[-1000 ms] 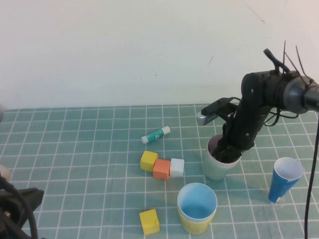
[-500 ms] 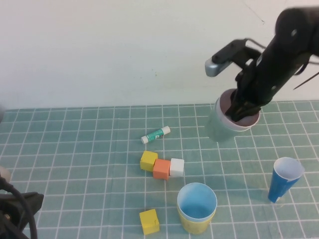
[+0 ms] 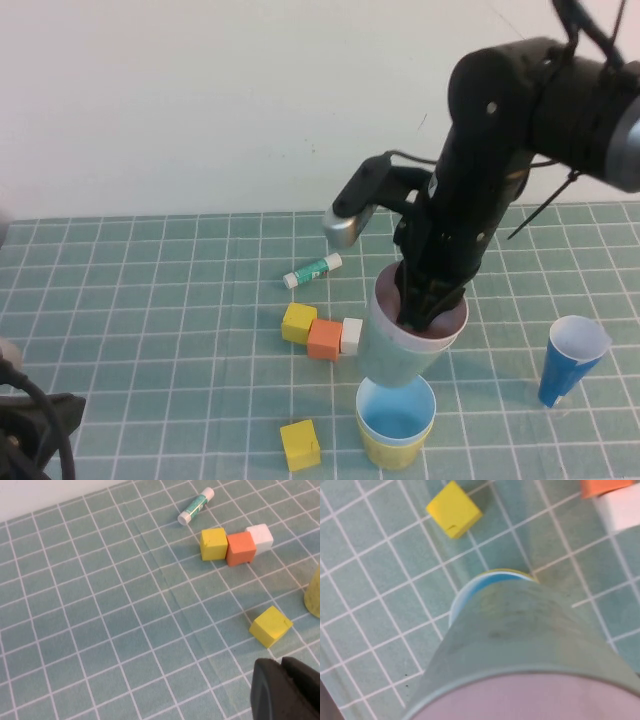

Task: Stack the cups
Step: Place the green cup on the blue cup

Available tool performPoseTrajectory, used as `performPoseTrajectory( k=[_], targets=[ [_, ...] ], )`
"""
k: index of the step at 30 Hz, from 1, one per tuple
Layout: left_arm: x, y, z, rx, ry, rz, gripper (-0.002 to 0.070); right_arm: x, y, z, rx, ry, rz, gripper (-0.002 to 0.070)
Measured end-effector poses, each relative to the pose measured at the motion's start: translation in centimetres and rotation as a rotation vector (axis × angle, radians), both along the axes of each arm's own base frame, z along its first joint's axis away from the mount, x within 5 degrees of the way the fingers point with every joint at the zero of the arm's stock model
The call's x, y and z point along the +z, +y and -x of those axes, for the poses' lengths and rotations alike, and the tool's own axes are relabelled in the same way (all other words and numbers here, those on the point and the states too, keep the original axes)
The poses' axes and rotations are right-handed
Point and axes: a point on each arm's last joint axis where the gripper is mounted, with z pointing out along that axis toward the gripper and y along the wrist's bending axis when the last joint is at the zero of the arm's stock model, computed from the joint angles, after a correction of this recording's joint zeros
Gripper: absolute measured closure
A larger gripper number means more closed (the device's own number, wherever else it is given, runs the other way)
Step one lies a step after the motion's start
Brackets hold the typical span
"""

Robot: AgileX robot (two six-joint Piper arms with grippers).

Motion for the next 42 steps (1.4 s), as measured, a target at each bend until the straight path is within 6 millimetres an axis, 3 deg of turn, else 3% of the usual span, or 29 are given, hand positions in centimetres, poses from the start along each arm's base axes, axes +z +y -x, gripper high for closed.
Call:
performPoseTrajectory(
  k=[8,16,24,34,37,42],
  targets=[
    [0.0,0.0,0.0,0.001,0.009,0.002,0.0678,-2.5,0.9,-0.2,-0.021,0.059,0.033,0.0603],
    [-0.1,0.0,0.0,0.001,0.009,0.003,0.0678,-4.8,0.3,0.6,-0.028,0.123,0.082,0.0603],
    [-0.1,0.0,0.1,0.001,0.01,0.004,0.0678,-5.2,0.4,0.3,-0.037,0.089,0.064,0.0601],
    [-0.1,-0.1,0.1,0.001,0.017,0.012,0.0678,-5.2,0.2,0.2,-0.033,0.069,0.084,0.0465],
    [-0.1,-0.1,0.1,-0.001,0.016,0.011,0.0678,-3.6,-0.2,0.5,-0.041,0.029,0.076,0.0466],
    [-0.2,0.1,0.2,0.003,0.031,-0.005,0.0678,3.0,-1.2,3.0,-0.051,-0.129,-0.116,0.0502]
  ],
)
